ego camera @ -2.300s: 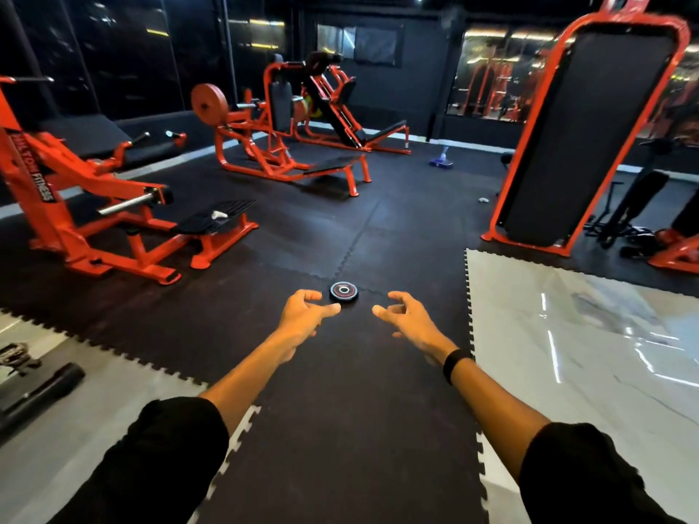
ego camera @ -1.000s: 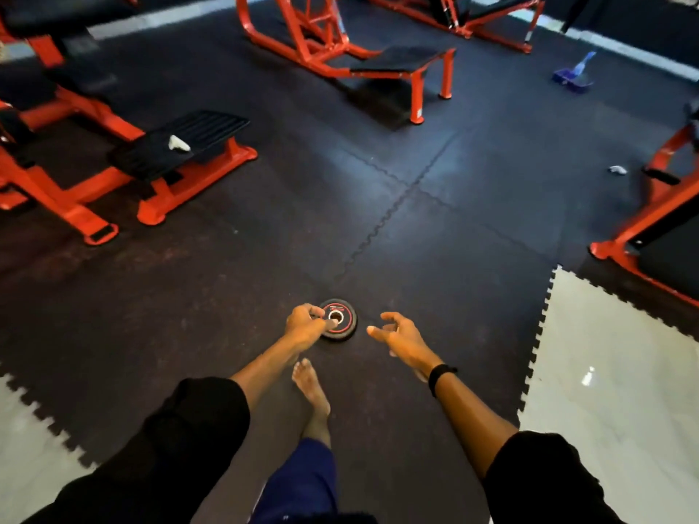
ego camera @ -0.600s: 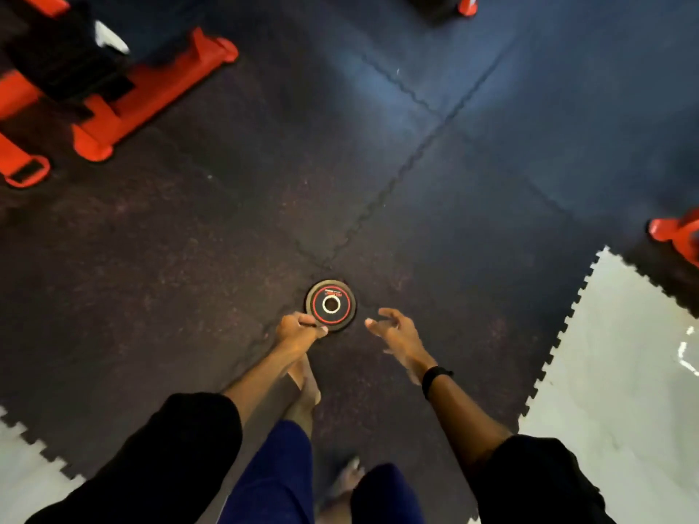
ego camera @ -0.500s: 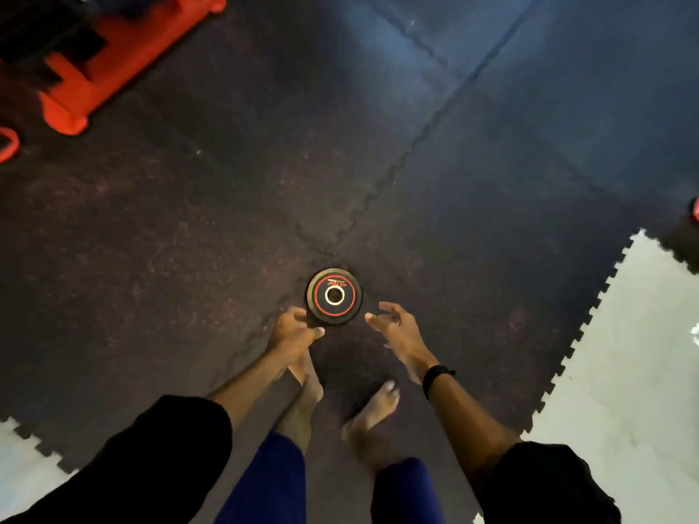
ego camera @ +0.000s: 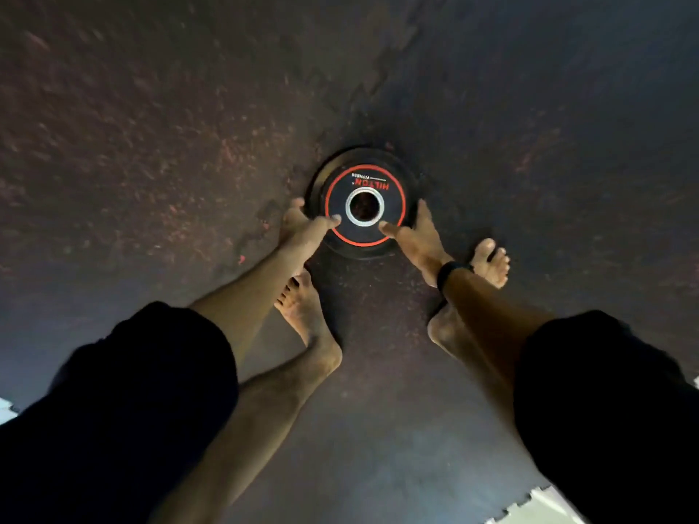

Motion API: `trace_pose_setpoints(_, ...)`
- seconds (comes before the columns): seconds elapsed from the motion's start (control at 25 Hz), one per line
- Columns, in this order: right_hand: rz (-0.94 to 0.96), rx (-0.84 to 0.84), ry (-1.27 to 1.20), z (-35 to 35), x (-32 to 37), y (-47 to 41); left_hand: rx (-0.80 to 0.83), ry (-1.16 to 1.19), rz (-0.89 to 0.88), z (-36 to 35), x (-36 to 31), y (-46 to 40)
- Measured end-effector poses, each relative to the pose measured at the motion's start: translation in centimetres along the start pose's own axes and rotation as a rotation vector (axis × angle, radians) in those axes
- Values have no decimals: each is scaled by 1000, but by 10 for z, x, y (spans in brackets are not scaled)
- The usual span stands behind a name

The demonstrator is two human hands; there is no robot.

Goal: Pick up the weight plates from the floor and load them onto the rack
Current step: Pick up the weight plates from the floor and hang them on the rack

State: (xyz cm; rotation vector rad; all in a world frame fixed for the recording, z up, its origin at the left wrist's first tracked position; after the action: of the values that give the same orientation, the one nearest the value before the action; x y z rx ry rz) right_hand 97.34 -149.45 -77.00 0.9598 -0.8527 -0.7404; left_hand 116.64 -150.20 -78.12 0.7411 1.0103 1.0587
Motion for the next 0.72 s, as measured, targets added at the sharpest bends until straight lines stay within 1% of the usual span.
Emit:
trace_pose_setpoints(0.08, -12, -59, 22, -10, 1, -16, -76, 63, -23, -23, 3, -15)
trace_pose_setpoints(0.2, -7, -205, 35, -21, -6, -33, -186, 100, -62, -41, 2, -18)
trace_pose_setpoints(0.32, 50, -253, 61, -15, -3, -48, -202, 94, -196, -44, -4, -24)
trace_pose_setpoints(0.36, 56, -259, 73, -12, 0, -54, -190, 68, -214, -43, -9, -27)
trace_pose_setpoints(0.4, 41, -260, 87, -8, 2, -59, -185, 43, -200, -42, -13, -33)
trace_pose_setpoints(0.44, 20, -264, 94, -5, 5, -63, -188, 27, -149, -39, -19, -40)
trace_pose_setpoints(0.52, -17, -251, 85, 3, 6, -66, -202, 69, -5, -31, -26, -49)
trace_pose_setpoints(0.64, -58, -122, -10, 18, 0, -77, -104, 195, 103, -28, -23, -55)
trace_pose_setpoints(0.72, -114, -34, -115, 27, -5, -78, -24, 263, 122, -28, -20, -54)
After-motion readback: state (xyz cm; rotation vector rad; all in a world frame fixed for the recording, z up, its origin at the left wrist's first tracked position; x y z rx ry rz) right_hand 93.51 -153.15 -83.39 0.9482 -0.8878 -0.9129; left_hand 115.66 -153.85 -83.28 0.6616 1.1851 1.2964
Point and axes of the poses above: each hand's wrist, its own y-axis away from the middle knuckle, its own z-axis out of the back of the hand, x = y × z, the point moved 3 cm from there along -y, towards the middle knuckle, and after that the axes turned 9 degrees about y, right-handed, at the moved point
